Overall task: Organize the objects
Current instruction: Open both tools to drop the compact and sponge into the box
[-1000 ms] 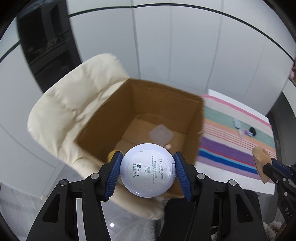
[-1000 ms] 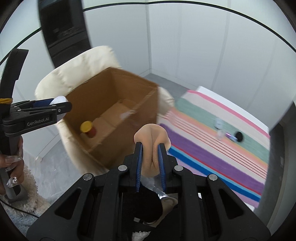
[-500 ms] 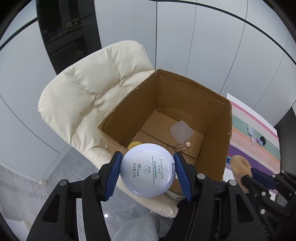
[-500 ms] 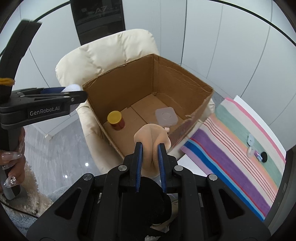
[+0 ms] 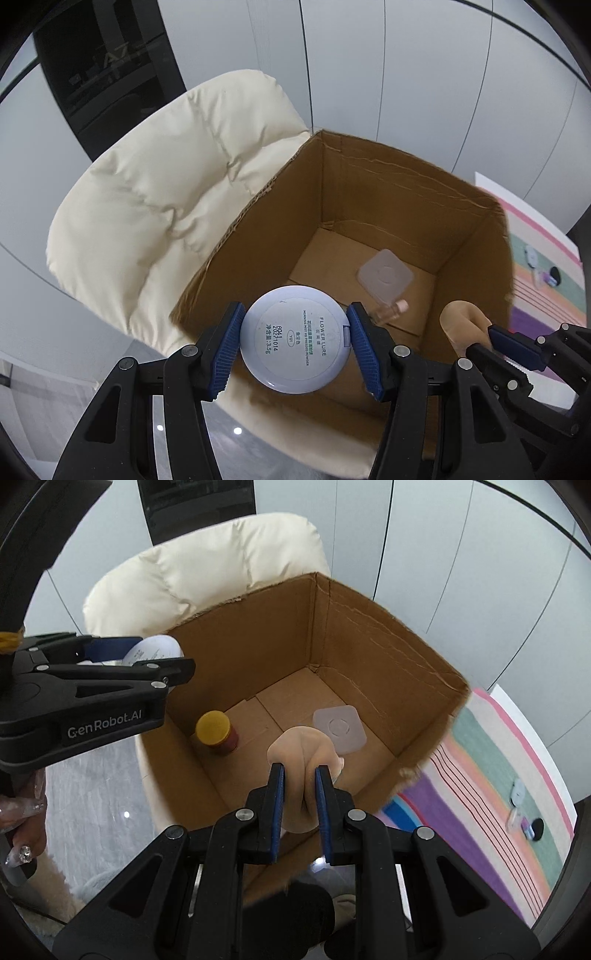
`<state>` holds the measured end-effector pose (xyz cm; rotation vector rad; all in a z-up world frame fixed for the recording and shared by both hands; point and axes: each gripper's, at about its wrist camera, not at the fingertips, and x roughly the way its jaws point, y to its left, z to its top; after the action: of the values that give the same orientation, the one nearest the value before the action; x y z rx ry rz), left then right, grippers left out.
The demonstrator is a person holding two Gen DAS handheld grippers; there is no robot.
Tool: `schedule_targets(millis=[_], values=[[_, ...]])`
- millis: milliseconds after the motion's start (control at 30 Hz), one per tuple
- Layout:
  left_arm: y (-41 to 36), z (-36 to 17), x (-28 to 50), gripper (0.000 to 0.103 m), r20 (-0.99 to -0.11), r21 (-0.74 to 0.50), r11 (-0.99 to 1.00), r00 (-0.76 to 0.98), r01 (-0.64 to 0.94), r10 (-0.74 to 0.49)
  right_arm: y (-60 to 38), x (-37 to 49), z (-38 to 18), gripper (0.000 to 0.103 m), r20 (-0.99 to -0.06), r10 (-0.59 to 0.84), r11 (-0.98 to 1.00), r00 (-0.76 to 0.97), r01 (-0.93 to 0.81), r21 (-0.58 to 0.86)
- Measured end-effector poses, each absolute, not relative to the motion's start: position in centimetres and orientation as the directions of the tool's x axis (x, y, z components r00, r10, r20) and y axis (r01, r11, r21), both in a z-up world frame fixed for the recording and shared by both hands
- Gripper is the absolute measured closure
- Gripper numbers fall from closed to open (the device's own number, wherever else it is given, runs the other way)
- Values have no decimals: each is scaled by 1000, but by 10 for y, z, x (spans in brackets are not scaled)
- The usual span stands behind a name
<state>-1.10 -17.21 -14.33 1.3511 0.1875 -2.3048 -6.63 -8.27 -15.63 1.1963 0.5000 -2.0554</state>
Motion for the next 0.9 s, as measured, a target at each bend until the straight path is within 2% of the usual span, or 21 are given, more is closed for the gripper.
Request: schedule_targets(millis=[300, 467, 500, 567, 633, 700, 733, 767, 900], values=[[-192, -184, -51, 45, -896, 118, -890, -340, 440, -287, -108, -108, -191, 86, -888, -361, -695, -285, 717, 52], [-198, -195, -56, 44, -911, 58, -903, -348, 426, -222, -114, -117, -204, 82, -894, -361, -704, -266, 707, 74], [-198, -195, -56, 44, -909, 55, -906, -355, 420, -220, -114, -118, -206, 79, -893, -365, -706, -262, 703, 83], [-197, -194, -57, 43, -904, 56, -911, -366, 408, -220, -114, -120, -206, 53, -892, -367, -715, -264, 693, 89], [-195, -190, -57, 32, -898, 54, -913, -381, 404, -221, -113, -120, -205, 44, -881, -384, -722, -275, 684, 101], [-194, -185, -57, 8, -891, 53, -915, -394, 401, -225, -114, -120, -203, 28, -877, -386, -727, -285, 680, 99], [-193, -183, -57, 4, -887, 64, -913, -397, 402, -237, -114, -120, -202, 15, -874, -384, -732, -296, 675, 93], [-193, -181, -56, 3, -881, 73, -912, -403, 403, -249, -113, -119, -200, 10, -868, -385, -737, -313, 671, 85], [-195, -176, -56, 3, -877, 67, -909, -410, 411, -250, -113, -120, -196, 9, -860, -384, -744, -335, 664, 73]])
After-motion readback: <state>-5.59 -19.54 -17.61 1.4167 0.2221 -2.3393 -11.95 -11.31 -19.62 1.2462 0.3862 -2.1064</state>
